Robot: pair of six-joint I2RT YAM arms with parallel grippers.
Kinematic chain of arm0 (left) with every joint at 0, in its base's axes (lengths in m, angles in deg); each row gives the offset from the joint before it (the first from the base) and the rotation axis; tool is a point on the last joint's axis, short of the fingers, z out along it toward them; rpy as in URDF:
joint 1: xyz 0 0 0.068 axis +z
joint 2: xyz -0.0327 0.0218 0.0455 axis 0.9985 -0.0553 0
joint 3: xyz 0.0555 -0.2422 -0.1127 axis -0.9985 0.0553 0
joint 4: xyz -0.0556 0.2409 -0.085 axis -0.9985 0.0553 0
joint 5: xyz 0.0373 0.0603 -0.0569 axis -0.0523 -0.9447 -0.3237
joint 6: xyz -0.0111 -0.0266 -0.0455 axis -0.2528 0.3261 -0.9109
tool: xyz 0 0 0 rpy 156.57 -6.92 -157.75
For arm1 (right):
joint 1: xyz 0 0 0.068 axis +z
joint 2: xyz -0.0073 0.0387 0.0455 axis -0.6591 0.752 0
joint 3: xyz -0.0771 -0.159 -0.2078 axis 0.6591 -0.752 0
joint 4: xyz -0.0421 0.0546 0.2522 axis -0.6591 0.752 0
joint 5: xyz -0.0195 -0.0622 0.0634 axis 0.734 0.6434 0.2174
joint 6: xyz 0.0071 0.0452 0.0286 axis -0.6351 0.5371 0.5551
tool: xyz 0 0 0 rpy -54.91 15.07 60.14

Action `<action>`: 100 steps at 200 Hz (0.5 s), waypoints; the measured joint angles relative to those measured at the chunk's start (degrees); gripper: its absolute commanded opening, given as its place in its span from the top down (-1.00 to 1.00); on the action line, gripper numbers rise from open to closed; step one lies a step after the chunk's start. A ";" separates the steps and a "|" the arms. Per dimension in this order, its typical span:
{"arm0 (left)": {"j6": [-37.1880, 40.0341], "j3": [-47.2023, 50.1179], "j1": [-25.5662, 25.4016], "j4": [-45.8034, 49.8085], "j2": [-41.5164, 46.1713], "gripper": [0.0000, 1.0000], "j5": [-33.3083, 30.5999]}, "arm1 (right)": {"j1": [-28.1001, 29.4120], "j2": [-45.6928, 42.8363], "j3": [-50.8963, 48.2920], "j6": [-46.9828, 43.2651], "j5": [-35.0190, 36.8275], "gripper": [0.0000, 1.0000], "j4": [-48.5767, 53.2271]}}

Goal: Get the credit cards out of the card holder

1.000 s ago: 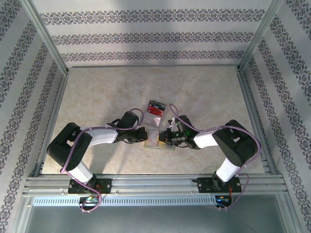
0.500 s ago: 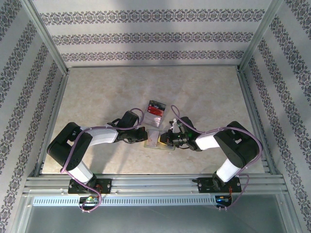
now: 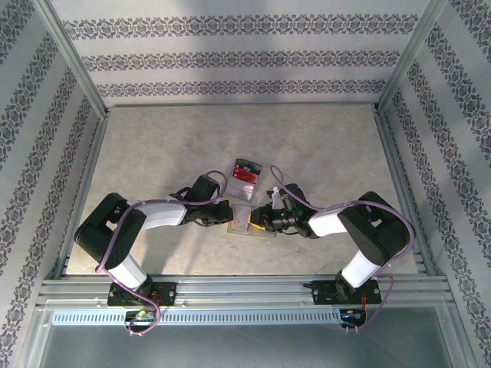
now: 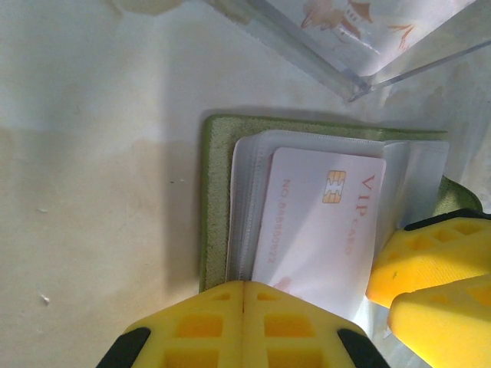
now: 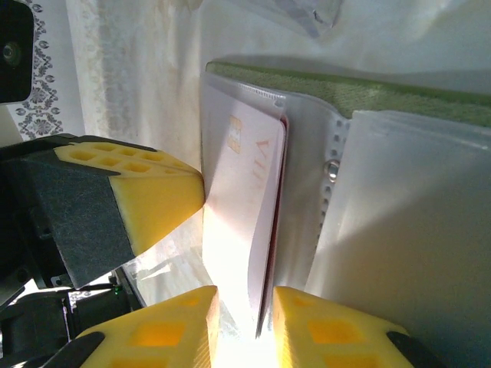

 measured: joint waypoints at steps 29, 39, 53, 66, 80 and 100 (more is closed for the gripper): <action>0.02 -0.28 -0.02 0.37 -0.13 0.91 -0.02 | 0.11 0.55 0.48 0.22 0.04 0.47 -0.02; 0.02 -0.48 -0.02 0.61 -0.22 0.92 0.00 | 0.13 0.66 0.59 0.22 0.04 0.47 -0.02; 0.04 -0.72 -0.11 0.81 -0.44 0.91 0.02 | 0.13 0.90 0.79 0.33 0.02 0.47 -0.02; 0.11 -1.03 -0.13 1.05 -0.61 0.92 0.04 | 0.37 0.98 0.94 0.35 0.07 0.47 -0.02; 0.24 -1.29 -0.24 1.11 -0.81 0.92 0.07 | 0.39 0.98 1.01 0.35 0.09 0.47 0.00; 0.42 -1.49 -0.37 1.25 -1.01 0.92 0.00 | 0.39 1.07 1.01 0.35 0.09 0.47 0.02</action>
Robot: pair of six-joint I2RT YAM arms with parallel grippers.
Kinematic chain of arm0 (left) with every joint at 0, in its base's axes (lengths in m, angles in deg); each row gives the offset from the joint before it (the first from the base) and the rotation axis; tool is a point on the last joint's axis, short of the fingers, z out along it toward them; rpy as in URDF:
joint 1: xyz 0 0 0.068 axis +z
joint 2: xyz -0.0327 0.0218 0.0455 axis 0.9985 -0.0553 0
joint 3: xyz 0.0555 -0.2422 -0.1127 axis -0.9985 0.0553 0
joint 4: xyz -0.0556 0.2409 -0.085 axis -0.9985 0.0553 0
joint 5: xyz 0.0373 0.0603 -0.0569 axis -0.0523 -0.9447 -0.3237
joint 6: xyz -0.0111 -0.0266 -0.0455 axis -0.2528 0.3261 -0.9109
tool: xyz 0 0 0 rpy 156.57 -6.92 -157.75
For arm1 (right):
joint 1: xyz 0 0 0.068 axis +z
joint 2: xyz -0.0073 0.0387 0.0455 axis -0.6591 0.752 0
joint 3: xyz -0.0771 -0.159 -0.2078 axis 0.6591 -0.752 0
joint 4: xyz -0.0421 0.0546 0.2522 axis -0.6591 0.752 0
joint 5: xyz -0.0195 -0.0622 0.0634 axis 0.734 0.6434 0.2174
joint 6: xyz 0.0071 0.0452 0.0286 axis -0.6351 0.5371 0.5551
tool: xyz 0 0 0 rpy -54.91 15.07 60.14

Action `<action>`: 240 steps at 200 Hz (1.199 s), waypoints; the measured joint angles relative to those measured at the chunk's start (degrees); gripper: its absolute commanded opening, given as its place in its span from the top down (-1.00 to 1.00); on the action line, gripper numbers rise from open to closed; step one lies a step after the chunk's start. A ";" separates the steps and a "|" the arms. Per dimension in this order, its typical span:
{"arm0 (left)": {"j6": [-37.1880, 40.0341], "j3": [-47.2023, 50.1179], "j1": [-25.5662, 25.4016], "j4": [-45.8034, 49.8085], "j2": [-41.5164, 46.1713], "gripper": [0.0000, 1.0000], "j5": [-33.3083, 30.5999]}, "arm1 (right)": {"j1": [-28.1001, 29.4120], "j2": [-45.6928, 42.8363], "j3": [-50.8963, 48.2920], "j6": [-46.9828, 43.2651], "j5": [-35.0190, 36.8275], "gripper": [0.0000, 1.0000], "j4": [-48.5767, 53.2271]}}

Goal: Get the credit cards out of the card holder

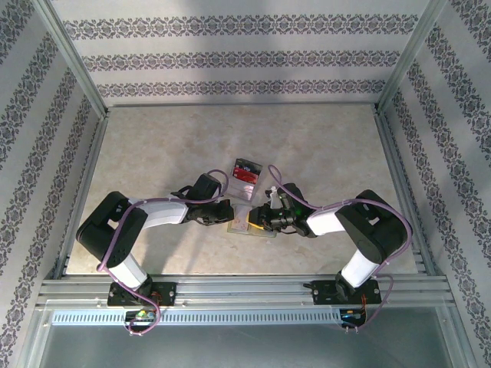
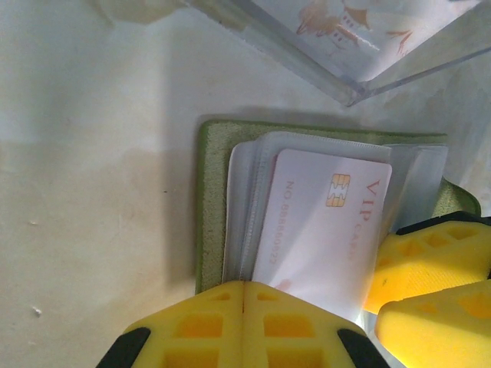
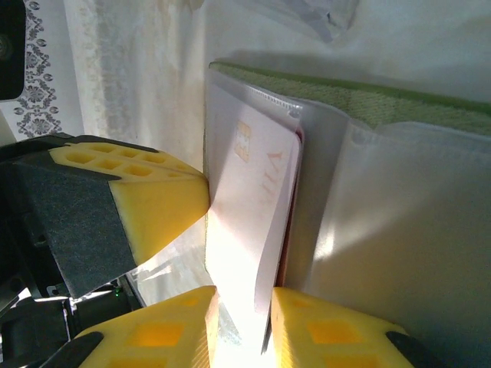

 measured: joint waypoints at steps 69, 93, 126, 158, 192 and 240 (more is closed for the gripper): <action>0.24 -0.55 -0.11 0.22 -0.35 0.93 -0.07 | 0.48 -2.19 0.94 -0.46 3.82 0.43 5.31; 0.24 -0.59 -0.20 0.22 -0.37 0.92 -0.15 | 0.48 -2.19 1.57 -0.46 4.15 0.42 6.75; 0.24 -0.61 -0.52 0.20 -0.37 0.93 -0.68 | 0.48 -2.14 1.97 -0.46 4.17 0.42 7.54; 0.22 -0.61 -0.76 0.15 -0.37 0.93 -0.92 | 0.48 -1.81 1.99 -0.44 3.85 0.44 6.91; 0.22 -0.61 -0.90 0.02 -0.42 0.93 -1.14 | 0.48 -1.68 1.92 -0.44 3.56 0.45 6.23; 0.22 -0.61 -0.90 0.02 -0.42 0.93 -1.14 | 0.46 -1.68 1.31 -0.42 3.39 0.47 4.83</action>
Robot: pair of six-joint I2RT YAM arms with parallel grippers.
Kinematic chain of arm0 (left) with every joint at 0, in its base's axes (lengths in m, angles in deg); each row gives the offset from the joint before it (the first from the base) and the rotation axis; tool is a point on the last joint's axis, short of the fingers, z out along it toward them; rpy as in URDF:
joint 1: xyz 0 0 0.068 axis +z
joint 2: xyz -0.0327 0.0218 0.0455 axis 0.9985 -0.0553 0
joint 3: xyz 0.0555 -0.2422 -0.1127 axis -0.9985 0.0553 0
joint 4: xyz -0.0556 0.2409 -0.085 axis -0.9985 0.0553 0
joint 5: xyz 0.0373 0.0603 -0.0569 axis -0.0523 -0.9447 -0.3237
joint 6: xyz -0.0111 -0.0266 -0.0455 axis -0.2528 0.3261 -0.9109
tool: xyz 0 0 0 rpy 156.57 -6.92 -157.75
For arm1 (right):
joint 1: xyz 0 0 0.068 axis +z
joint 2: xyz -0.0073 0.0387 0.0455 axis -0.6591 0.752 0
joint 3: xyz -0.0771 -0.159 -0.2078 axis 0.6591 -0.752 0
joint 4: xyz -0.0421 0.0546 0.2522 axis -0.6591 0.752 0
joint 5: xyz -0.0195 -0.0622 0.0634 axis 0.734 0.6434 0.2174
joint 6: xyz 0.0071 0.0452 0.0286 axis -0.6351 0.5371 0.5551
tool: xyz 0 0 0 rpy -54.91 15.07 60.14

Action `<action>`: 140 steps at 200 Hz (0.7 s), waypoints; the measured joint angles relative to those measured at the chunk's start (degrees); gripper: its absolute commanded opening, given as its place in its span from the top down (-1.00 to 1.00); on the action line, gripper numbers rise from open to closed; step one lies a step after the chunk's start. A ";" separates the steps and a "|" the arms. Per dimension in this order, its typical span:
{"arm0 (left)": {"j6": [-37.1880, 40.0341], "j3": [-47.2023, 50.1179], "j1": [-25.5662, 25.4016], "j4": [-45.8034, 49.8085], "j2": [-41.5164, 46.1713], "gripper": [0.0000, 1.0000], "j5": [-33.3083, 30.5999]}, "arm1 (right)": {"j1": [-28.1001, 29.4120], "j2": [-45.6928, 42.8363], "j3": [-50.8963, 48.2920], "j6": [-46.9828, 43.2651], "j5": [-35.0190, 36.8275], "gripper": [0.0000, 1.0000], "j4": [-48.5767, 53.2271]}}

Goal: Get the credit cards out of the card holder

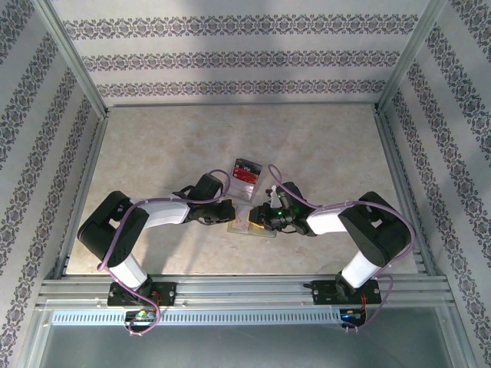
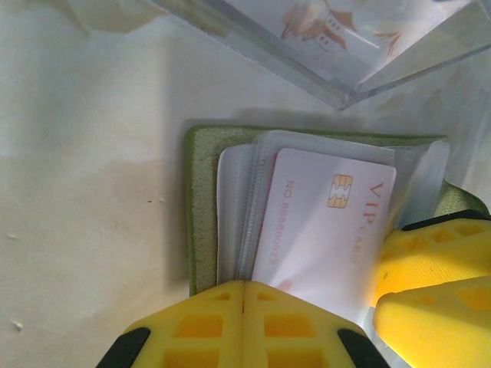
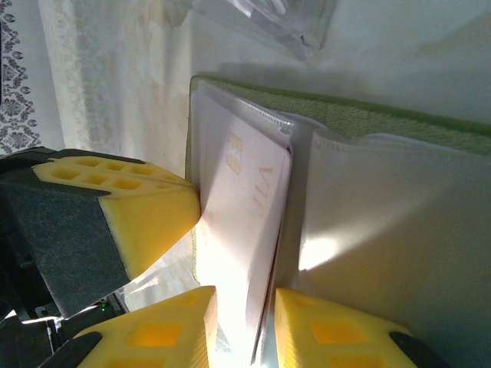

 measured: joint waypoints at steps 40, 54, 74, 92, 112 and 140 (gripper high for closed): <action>0.00 -0.04 -0.28 -0.02 0.00 0.93 -0.37 | -0.02 0.00 -0.44 0.28 -0.17 0.49 -1.11; 0.00 -0.09 -0.35 -0.02 0.00 0.93 -0.44 | -0.02 0.00 -0.63 0.42 -0.17 0.51 -1.49; 0.00 -0.09 -0.37 -0.02 0.00 0.93 -0.48 | -0.04 0.00 -0.70 0.46 -0.17 0.52 -1.66; 0.00 -0.09 -0.37 -0.02 0.00 0.93 -0.55 | -0.11 0.00 -0.70 0.48 -0.17 0.53 -1.66; -0.02 -0.09 -0.39 -0.02 0.00 0.93 -0.59 | -0.11 -0.17 -0.76 0.63 -0.17 0.53 -1.60; -0.02 -0.09 -0.72 -0.07 0.00 0.93 -1.01 | -0.13 -0.98 -1.01 0.68 -0.13 0.55 -1.42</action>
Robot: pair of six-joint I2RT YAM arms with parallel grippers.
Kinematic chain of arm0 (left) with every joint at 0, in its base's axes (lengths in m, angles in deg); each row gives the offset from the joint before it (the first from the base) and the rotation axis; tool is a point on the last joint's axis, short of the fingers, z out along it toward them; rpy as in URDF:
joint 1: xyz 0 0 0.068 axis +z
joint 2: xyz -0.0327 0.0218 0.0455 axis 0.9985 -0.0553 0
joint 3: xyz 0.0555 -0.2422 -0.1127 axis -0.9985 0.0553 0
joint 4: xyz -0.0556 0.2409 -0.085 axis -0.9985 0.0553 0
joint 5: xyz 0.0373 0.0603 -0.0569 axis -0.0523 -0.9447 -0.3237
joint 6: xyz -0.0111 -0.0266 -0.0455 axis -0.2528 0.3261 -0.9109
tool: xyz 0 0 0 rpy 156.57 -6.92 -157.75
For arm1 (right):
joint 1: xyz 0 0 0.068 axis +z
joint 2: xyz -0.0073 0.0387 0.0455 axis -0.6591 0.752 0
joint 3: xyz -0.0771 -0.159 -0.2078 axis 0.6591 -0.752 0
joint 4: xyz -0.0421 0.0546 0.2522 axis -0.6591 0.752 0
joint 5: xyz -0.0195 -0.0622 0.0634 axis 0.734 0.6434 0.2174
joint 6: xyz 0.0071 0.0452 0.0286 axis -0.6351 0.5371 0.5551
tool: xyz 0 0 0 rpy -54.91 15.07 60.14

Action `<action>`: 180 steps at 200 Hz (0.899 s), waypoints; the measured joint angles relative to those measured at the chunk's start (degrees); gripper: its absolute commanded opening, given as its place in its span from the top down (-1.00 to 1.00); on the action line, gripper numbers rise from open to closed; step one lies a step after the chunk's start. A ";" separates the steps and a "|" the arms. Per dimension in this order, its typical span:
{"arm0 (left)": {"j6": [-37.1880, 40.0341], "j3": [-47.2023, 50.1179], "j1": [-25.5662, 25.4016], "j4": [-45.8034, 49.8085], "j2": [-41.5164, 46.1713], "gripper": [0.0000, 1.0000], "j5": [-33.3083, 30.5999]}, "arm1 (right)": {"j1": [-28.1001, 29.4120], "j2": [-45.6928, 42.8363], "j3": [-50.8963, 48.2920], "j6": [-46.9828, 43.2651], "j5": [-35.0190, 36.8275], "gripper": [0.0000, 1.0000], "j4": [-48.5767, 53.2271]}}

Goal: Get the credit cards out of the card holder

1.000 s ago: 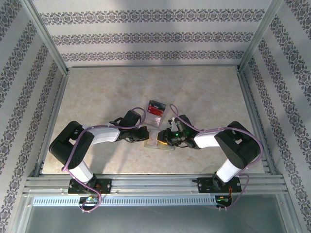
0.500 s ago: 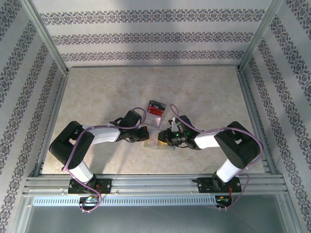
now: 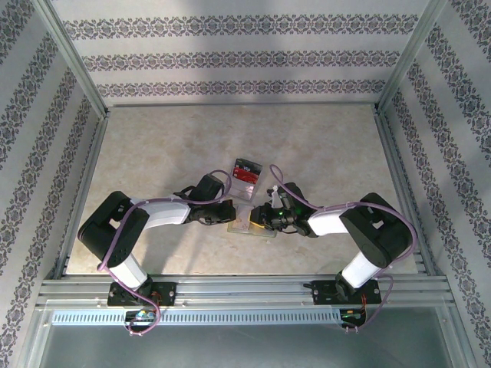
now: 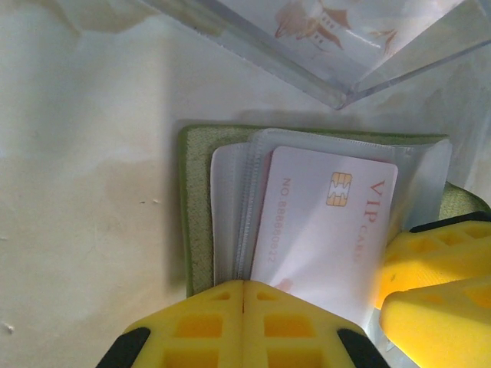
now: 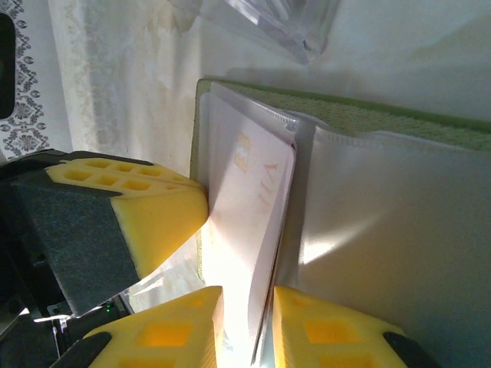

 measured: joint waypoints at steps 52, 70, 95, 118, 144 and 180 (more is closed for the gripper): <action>-0.02 0.00 -0.02 0.02 0.11 0.93 -0.15 | 0.00 -1.46 -0.02 0.17 0.20 0.59 0.24; -0.02 0.00 -0.26 0.04 0.22 0.91 -0.55 | 0.00 -1.46 -0.02 0.17 0.17 0.60 -0.33; -0.04 0.00 -0.42 0.33 0.55 0.82 -1.11 | 0.00 -1.20 -0.02 0.20 0.20 0.61 -0.90; -0.02 0.15 -0.42 1.95 1.55 0.76 -1.86 | 0.00 -0.24 -0.02 0.20 0.20 0.59 -1.07; 0.00 0.26 -0.42 5.57 3.85 0.63 -3.45 | 0.00 0.24 -0.02 0.20 0.66 0.55 -1.03; 0.02 0.17 -0.42 8.17 7.06 0.66 -4.79 | 0.00 0.07 -0.02 0.15 1.07 0.49 -0.72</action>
